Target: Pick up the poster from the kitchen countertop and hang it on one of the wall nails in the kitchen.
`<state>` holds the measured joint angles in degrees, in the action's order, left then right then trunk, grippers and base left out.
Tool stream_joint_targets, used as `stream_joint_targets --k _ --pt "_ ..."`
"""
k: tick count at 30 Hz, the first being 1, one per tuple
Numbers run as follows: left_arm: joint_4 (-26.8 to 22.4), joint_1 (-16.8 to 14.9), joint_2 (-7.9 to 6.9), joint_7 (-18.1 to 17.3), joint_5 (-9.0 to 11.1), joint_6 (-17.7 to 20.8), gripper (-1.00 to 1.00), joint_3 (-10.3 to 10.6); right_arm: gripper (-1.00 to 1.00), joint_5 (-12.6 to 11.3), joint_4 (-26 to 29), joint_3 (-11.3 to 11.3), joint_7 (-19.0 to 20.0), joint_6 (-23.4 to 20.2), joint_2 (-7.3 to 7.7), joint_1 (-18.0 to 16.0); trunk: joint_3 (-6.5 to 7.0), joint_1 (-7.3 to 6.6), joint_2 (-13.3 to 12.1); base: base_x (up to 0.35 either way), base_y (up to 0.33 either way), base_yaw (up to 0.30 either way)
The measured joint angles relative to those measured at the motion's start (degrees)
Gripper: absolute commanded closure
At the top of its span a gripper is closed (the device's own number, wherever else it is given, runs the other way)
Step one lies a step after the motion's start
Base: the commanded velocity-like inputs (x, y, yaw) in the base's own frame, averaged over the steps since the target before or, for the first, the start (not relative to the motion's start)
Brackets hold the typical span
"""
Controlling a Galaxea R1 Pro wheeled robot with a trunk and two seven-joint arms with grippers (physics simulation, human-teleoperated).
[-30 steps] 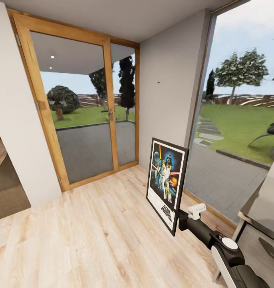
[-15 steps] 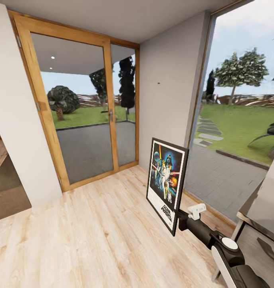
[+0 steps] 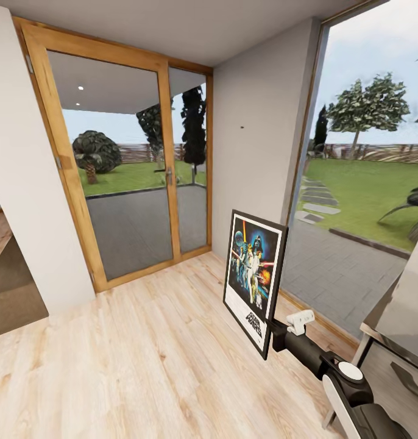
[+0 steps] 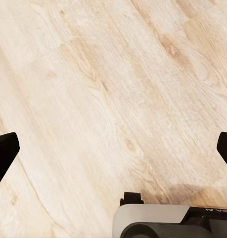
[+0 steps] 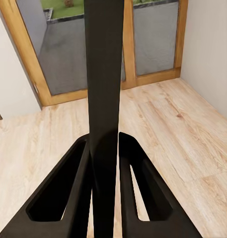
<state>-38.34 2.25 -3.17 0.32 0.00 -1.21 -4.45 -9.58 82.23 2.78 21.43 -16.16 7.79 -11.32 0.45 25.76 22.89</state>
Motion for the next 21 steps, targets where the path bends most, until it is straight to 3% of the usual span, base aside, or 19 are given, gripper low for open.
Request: stream_joint_targets --k 17,21 --pt "0.1 0.0 0.00 0.0 0.0 -0.1 -1.00 -0.1 1.00 0.0 0.0 0.0 0.0 0.0 0.00 0.0 0.00 0.00 0.0 0.000 0.000 0.000" --pt "0.1 0.0 0.00 0.0 0.0 -0.1 -1.00 -0.2 1.00 0.0 0.0 0.0 0.0 0.0 0.00 0.0 0.00 -0.02 0.0 0.135 0.123 0.000"
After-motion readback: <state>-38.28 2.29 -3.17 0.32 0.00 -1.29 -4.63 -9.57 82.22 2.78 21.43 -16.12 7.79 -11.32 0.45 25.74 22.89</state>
